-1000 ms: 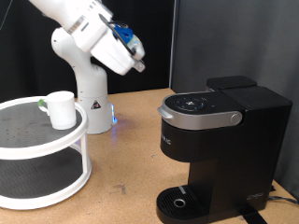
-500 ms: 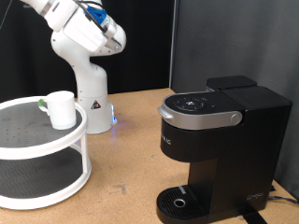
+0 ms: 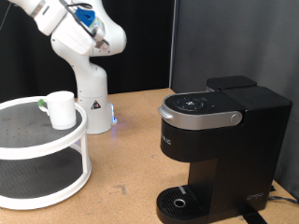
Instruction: Make a cup of coffee with the keurig machine
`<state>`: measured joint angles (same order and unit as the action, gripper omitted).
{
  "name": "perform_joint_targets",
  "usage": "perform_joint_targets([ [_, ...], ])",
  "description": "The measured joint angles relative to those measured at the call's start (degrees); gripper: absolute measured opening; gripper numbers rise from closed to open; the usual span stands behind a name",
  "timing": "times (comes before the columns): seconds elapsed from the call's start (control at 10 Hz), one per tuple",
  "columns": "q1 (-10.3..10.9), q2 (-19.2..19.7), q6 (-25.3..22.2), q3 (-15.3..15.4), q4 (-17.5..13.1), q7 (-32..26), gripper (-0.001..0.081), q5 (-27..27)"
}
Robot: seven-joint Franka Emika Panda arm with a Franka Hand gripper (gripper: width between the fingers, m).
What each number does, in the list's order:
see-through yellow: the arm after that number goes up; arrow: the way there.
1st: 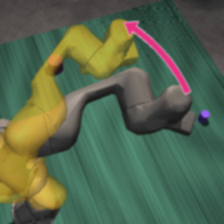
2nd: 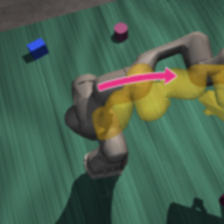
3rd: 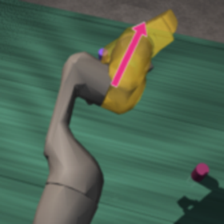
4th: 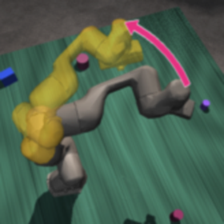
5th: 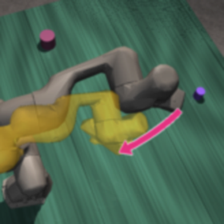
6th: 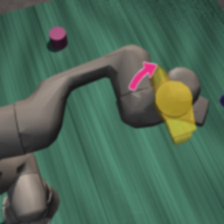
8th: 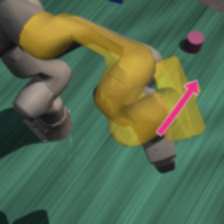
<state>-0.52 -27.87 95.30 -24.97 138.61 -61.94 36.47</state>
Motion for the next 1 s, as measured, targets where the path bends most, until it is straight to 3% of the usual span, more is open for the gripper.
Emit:
perform_joint_targets([
  [0.3,-2.8,-2.2,-6.3,-3.5,-0.8,-1.4,0.0000,-4.2],
  [0.5,-3.5,-2.7,-10.7,-5.8,-2.4,-1.6,0.0000,-5.0],
  [0.6,-3.5,-2.7,-10.6,-5.7,-2.2,-1.6,0.0000,-5.0],
  [0.8,-4.8,-4.4,-0.2,-5.0,0.9,-3.6,0.0000,-5.0],
  [1.0,-6.8,-7.7,4.2,-7.3,3.9,-10.6,0.0000,-4.8],
])
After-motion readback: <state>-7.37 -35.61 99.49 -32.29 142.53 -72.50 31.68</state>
